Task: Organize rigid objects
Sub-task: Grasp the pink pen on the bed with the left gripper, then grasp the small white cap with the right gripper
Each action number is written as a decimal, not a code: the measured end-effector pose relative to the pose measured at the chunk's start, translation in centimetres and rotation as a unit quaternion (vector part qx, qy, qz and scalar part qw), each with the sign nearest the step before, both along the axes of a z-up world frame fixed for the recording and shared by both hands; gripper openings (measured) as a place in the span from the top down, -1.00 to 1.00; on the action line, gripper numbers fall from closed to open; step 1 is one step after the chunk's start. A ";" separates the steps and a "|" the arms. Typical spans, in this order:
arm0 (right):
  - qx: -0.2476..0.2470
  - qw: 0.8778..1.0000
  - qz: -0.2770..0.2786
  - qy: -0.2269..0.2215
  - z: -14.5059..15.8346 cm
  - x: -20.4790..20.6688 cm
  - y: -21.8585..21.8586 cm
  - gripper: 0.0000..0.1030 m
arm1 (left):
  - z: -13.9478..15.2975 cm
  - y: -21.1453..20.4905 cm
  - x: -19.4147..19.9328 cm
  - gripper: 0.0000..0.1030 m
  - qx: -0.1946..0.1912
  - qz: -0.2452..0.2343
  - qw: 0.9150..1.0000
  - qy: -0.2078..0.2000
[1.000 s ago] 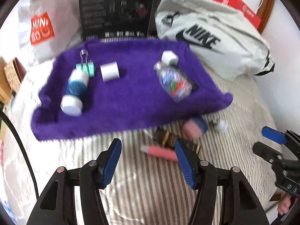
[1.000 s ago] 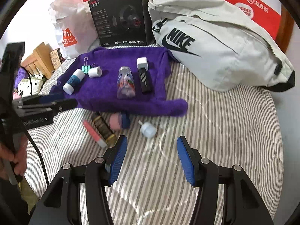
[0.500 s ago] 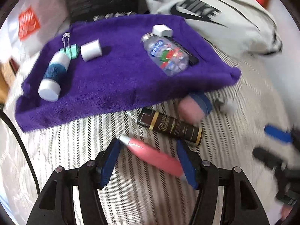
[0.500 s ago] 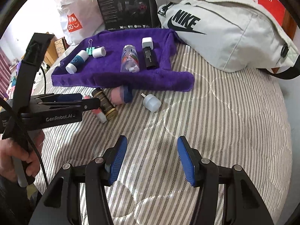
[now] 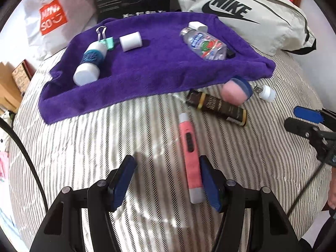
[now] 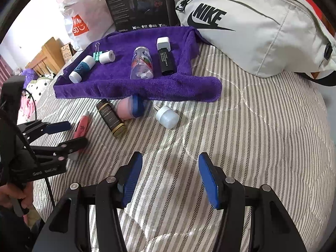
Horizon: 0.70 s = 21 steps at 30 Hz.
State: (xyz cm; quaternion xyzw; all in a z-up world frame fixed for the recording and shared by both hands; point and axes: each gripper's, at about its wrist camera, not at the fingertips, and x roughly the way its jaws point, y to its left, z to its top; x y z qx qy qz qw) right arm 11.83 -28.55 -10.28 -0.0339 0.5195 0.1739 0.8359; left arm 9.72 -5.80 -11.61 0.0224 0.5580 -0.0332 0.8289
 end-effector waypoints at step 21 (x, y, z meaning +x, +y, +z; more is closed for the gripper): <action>-0.028 0.999 0.033 -0.011 -1.9 4.5 1.7 -0.06 | 0.5 -0.9 0.1 0.76 -0.039 -0.051 0.997 -0.034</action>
